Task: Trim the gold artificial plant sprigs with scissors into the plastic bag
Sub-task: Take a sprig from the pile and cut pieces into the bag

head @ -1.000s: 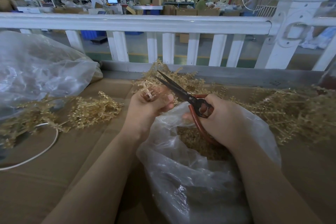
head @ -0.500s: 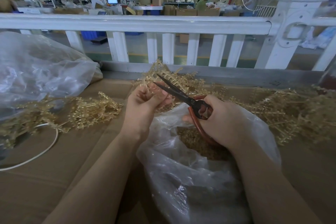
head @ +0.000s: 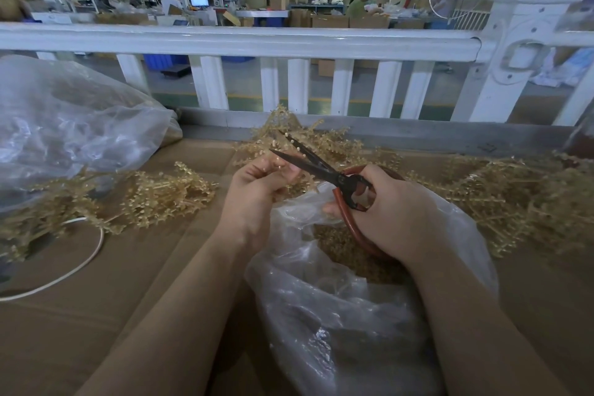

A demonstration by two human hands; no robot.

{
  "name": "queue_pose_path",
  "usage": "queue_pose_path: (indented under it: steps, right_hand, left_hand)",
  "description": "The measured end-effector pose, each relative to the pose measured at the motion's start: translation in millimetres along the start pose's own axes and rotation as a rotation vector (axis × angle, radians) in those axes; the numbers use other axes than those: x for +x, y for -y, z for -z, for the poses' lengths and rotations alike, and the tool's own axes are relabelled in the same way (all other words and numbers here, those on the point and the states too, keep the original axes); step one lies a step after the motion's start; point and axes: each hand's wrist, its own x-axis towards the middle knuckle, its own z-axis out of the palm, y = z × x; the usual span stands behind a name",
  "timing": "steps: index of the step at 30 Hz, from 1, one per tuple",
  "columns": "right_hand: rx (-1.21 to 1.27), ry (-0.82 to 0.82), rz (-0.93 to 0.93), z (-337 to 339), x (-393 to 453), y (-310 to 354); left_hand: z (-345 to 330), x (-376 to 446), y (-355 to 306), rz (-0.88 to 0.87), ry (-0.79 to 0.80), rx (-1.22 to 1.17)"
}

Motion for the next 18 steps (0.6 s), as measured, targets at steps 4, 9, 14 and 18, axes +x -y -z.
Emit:
queue_pose_path:
  steps: [4,9,14,18]
  right_hand:
    - [0.024,-0.022,0.010,2.4,-0.1,2.8]
    - [0.055,-0.050,0.016,1.6,-0.3,3.9]
    - [0.070,-0.058,0.002,0.1,-0.7,2.1]
    - [0.070,-0.062,-0.004,-0.8,0.4,1.7]
  left_hand:
    - [-3.2,-1.7,0.7,0.041,-0.008,-0.041]
    - [-6.3,-3.2,-2.0,0.057,-0.007,-0.068]
    - [-8.2,-4.6,-3.5,0.058,0.019,-0.114]
    - [-9.5,-4.5,-5.5,0.062,0.048,-0.141]
